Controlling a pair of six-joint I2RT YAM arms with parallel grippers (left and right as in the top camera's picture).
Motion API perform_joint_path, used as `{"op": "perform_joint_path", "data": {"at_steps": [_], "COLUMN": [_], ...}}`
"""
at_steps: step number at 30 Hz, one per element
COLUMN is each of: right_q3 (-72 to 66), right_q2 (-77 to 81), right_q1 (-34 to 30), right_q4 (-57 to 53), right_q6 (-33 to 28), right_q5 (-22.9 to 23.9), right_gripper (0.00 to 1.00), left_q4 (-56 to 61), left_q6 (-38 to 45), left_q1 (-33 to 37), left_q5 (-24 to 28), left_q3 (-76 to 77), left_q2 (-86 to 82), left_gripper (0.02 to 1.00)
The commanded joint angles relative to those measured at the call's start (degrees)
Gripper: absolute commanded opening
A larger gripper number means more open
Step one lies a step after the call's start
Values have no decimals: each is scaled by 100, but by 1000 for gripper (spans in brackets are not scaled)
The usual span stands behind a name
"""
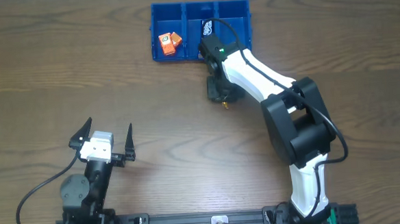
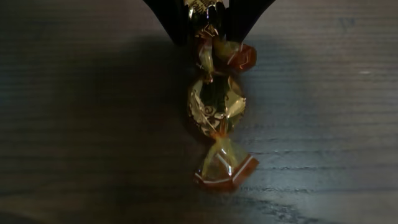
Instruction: Sort Candies Into Trays
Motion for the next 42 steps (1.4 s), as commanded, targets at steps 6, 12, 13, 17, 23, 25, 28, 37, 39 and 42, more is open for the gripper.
{"op": "perform_joint_path", "data": {"at_steps": [6,12,13,17,23,25,28,37,39,42], "right_q3": [1119,1305,1305,1305,1303,1294,1292,1296,1314,1519], "right_q2": [-1443,-1268,-1185,-748,-92,9,81,87,44,-85], "right_q1": [-240,-551,-590,-654,-675,-675,-675,-673,-673,-673], "right_q4": [-90,1622,1764,2140,2046,1961,1838,1808,1805,1523], "right_q6": [-262,-844,-920,-1095,-1056,-1023,-1025,-1025,-1025,-1025], "right_q5": [1086,1860,1860,1864,1862,1860,1860,1858,1829,1670], "right_gripper": [38,38,38,38,38,38,235,967,998,998], "left_q4": [-142,-144,-144,-142,-144,-144,-144,-142,-142,-144], "left_q6": [37,37,37,35,37,37,37,37,37,35], "left_q1": [-20,-20,-20,-20,-20,-20,-20,-20,-20,-20], "left_q5": [-4,-4,-4,-4,-4,-4,-4,-4,-4,-4], "left_q3": [-146,-146,-146,-146,-146,-146,-146,-146,-146,-146], "left_q2": [-33,-31,-31,-33,-31,-31,-31,-31,-31,-31], "left_gripper": [996,996,996,996,996,996,996,996,996,996]}}
